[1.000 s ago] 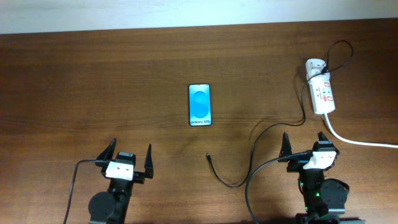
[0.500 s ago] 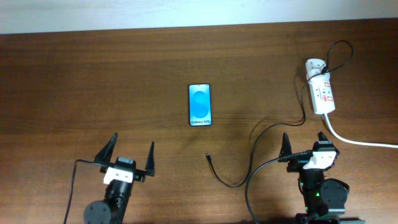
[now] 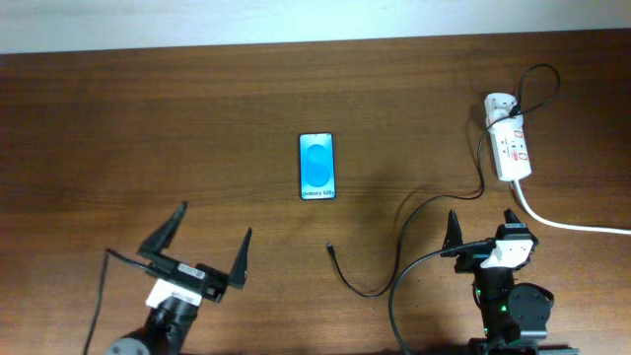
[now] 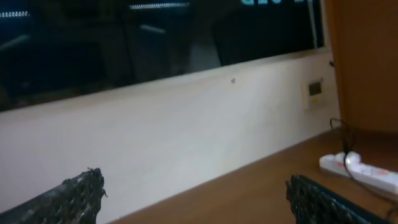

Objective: Plug charger to phone and switch on socket
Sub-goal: 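Move the left gripper forward over the blue phone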

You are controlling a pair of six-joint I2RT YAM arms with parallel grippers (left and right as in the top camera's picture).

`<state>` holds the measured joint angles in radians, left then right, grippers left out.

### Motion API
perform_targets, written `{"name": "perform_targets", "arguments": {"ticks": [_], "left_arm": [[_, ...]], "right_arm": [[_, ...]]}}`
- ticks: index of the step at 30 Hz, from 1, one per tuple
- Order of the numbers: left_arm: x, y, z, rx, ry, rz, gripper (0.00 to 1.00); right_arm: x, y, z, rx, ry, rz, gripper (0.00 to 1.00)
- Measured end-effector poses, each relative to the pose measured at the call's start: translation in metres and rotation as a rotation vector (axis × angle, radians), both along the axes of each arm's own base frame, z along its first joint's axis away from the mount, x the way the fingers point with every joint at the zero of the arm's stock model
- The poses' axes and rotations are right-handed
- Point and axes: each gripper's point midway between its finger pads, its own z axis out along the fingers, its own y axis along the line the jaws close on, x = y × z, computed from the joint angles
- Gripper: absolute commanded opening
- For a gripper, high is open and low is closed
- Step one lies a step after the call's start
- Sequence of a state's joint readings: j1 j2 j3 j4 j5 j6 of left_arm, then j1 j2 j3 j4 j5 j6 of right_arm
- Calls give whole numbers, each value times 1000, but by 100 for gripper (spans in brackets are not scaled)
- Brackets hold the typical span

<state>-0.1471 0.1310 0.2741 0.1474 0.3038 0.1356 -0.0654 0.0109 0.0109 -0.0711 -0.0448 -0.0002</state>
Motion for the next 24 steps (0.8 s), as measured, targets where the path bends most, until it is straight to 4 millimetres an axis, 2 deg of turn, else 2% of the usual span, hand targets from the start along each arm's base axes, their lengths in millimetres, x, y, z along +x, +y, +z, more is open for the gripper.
{"name": "perform_targets", "arguments": {"ticks": [1, 4, 6, 11, 14, 17, 21, 24], "left_arm": [[2, -1, 7, 8, 44, -2, 99], [19, -7, 12, 42, 204, -25, 99], [34, -20, 11, 79, 299, -89, 99], [49, -52, 14, 115, 311, -282, 99], [53, -58, 21, 121, 285, -318, 99], [66, -62, 25, 120, 402, -336, 99], [98, -66, 11, 114, 720, -346, 99], [120, -66, -16, 113, 980, -323, 99]], "right_arm": [[0, 0, 0, 0, 0, 0, 98], [0, 0, 0, 0, 0, 0, 98], [0, 0, 0, 0, 0, 0, 98], [0, 0, 0, 1, 0, 0, 98], [0, 0, 0, 0, 0, 0, 98], [0, 0, 0, 0, 0, 0, 98], [0, 0, 0, 0, 1, 0, 98], [0, 0, 0, 0, 0, 0, 98]]}}
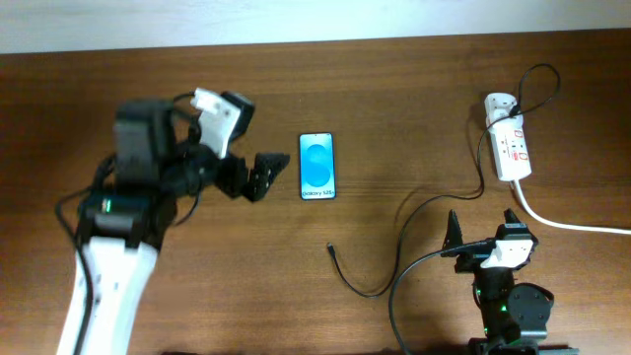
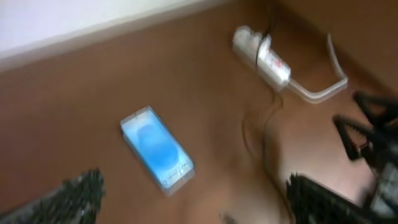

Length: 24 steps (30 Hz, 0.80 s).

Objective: Plug charger to phone and switch on socket
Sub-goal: 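Move the left gripper forward over the blue phone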

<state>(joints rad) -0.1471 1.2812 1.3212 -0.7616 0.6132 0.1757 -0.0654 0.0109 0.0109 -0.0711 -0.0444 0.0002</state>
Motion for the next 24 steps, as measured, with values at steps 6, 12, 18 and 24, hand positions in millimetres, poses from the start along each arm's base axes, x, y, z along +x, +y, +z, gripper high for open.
{"name": "perform_targets", "arguments": {"ticks": [6, 12, 18, 24], "left_arm": [[12, -2, -25, 19, 132, 0, 99], [14, 9, -33, 13, 229, 131, 99], [14, 30, -37, 181, 401, 284, 99], [53, -4, -66, 318, 435, 249, 99]], "right_arm": [[0, 0, 0, 0, 0, 0, 98], [0, 0, 0, 0, 0, 0, 98], [0, 0, 0, 0, 0, 0, 98], [0, 0, 0, 0, 0, 0, 98]]}}
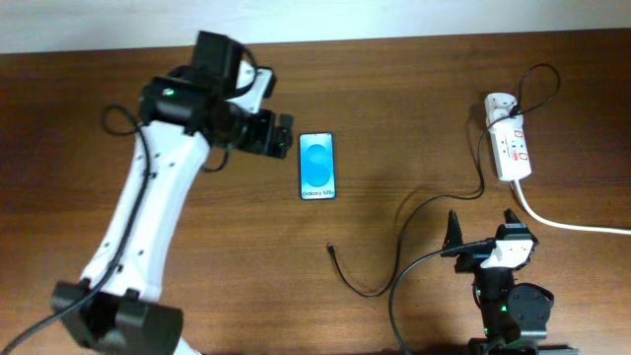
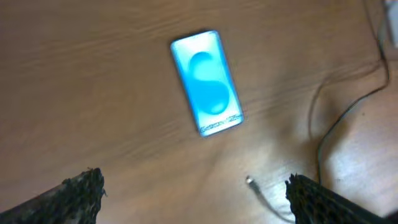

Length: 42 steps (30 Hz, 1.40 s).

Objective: Plug charger to phone and switch on socket
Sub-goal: 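Move the left gripper forward over the blue phone, then lower the left gripper and grasp the phone's top edge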

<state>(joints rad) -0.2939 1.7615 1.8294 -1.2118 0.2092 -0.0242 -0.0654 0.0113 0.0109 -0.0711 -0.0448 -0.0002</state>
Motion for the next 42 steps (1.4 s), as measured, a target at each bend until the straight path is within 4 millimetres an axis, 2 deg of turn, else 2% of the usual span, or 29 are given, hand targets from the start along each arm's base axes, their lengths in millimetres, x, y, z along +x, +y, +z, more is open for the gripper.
{"name": "perform_targets", "arguments": {"ticks": [2, 5, 10, 14, 16, 18, 20, 23, 25, 28, 31, 33, 35, 39, 42], "left_arm": [[7, -22, 1, -42, -32, -42, 99], [11, -36, 8, -106, -32, 18, 99], [15, -31, 2, -111, 21, 185, 100], [18, -33, -17, -9, 125, 224, 100], [16, -31, -17, 56, 156, 231, 99], [26, -32, -10, 134, 136, 241, 99], [33, -35, -13, 160, 129, 253, 99], [49, -40, -42, 181, 154, 314, 99], [63, -52, -55, 132, 156, 341, 99], [66, -67, -56, 54, 174, 343, 99], [67, -70, -56, 39, 172, 344, 99], [68, -71, -63, 47, 183, 343, 99], [69, -73, -81, 69, 213, 341, 99], [64, -84, -133, 134, 300, 323, 99], [60, -90, -149, 155, 325, 309, 99]], "right_arm": [[0, 0, 0, 0, 0, 0, 98], [0, 0, 0, 0, 0, 0, 98], [0, 0, 0, 0, 0, 0, 98], [0, 0, 0, 0, 0, 0, 98], [0, 0, 0, 0, 0, 0, 98], [0, 0, 0, 0, 0, 0, 98], [0, 0, 0, 0, 0, 0, 98], [0, 0, 0, 0, 0, 0, 98], [0, 0, 0, 0, 0, 0, 98], [0, 0, 0, 1, 0, 0, 98], [0, 0, 0, 0, 0, 0, 98], [0, 0, 0, 0, 0, 0, 98], [0, 0, 0, 0, 0, 0, 98], [0, 0, 0, 0, 0, 0, 98], [0, 0, 0, 0, 0, 0, 98]]}}
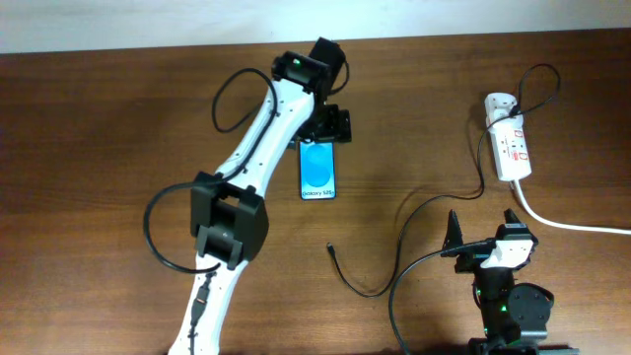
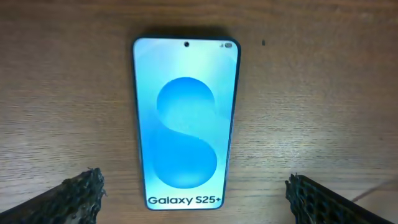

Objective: Plug charger to phone and switch on socket
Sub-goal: 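Lower the left gripper and grasp the phone's top edge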

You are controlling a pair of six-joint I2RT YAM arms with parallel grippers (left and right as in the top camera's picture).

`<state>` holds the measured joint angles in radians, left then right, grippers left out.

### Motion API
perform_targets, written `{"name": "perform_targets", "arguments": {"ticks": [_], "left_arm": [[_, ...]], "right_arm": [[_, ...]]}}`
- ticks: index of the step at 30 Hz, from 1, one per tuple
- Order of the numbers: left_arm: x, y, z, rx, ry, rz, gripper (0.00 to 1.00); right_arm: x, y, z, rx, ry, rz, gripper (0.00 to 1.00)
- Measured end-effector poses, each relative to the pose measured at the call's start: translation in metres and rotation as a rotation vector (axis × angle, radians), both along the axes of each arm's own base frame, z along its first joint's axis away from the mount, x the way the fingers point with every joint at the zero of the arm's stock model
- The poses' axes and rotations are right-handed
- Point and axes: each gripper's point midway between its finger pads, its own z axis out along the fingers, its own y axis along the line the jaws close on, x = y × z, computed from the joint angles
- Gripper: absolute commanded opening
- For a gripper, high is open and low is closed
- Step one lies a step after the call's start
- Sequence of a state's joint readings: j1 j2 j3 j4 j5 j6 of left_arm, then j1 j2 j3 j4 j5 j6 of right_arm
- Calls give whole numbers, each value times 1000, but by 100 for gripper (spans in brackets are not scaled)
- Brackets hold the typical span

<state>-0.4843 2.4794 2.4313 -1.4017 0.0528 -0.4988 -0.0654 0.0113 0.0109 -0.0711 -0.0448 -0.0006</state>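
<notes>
The phone [image 1: 317,170] lies face up in the middle of the table, its screen lit blue, with "Galaxy S25+" at its near end. In the left wrist view the phone [image 2: 185,121] fills the centre. My left gripper [image 1: 329,126] hovers open over the phone's far end, and the left gripper [image 2: 193,199] has one finger well out to each side of the phone, touching nothing. The charger plug [image 1: 330,248] lies loose on the wood nearer than the phone. Its black cable [image 1: 402,232] runs to the white socket strip [image 1: 511,150]. My right gripper [image 1: 483,229] stands open near the front right.
A thick white lead [image 1: 567,223] runs from the socket strip off the right edge. The black cable loops across the table between the phone and my right arm. The table's far edge meets a pale wall [image 1: 315,20].
My left gripper was to the left of the phone's far end and is now over that end. The phone now fills the wrist view. The right arm, the cable and the phone have not moved.
My left arm first rested at the front left, its camera facing the wall. It then stood left of the phone, afterwards farther back beside the phone's top corner, and now over the phone. The gripper stayed open. Nothing else shifted.
</notes>
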Motion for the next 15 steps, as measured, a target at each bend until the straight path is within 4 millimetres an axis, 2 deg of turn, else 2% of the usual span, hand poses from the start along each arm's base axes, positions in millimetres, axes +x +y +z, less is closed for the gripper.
{"name": "perform_targets", "arguments": {"ticks": [11, 15], "left_arm": [[-3, 2, -32, 39, 55, -2, 99], [-3, 3, -36, 48, 61, -2, 99]], "right_arm": [[0, 0, 0, 1, 0, 0, 98], [0, 0, 0, 1, 0, 0, 98]]}}
